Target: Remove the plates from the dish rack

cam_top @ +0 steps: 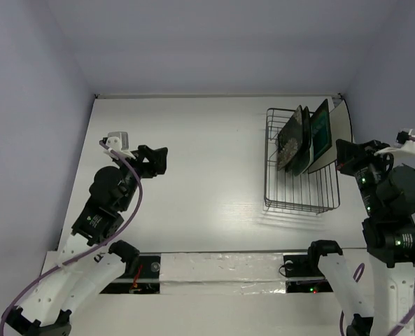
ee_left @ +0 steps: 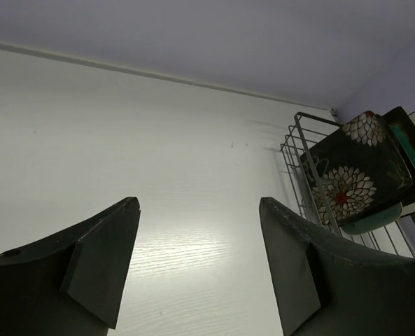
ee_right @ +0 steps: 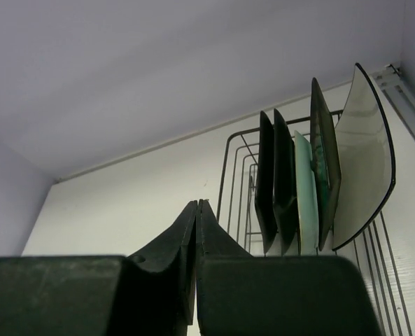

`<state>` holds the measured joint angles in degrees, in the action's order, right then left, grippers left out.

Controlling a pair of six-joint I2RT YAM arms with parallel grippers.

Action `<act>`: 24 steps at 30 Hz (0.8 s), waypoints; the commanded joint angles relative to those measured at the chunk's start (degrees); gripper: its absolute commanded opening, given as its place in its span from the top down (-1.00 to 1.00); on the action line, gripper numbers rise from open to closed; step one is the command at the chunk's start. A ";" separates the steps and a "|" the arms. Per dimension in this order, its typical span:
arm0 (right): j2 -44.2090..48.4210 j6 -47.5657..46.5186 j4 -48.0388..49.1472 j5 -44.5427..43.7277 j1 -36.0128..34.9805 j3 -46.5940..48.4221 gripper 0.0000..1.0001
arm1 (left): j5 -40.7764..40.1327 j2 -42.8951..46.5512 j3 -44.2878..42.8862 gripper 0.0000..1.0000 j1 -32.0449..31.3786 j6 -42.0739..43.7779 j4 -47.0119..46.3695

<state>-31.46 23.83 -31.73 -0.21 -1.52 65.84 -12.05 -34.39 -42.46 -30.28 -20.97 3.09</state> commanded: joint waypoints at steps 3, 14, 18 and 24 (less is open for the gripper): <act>-6.14 -1.16 -2.55 2.22 0.29 2.01 1.00 | 0.19 -0.59 -1.93 -0.33 -0.13 1.99 -0.19; -17.92 -3.26 -0.70 2.32 0.29 3.84 1.00 | 0.19 2.14 2.99 1.00 -0.13 1.99 2.18; -24.95 -6.60 -4.48 -3.63 -2.86 9.37 1.00 | 0.19 2.31 3.70 1.00 -0.13 1.29 3.06; -35.67 -9.07 -8.26 -12.62 -5.42 15.71 0.54 | 0.19 3.89 3.70 1.00 -0.13 1.20 4.90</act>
<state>-64.64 17.89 -37.93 -7.79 -6.31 77.69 -12.03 -31.62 -38.89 -30.28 -19.57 8.58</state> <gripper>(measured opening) 0.123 0.003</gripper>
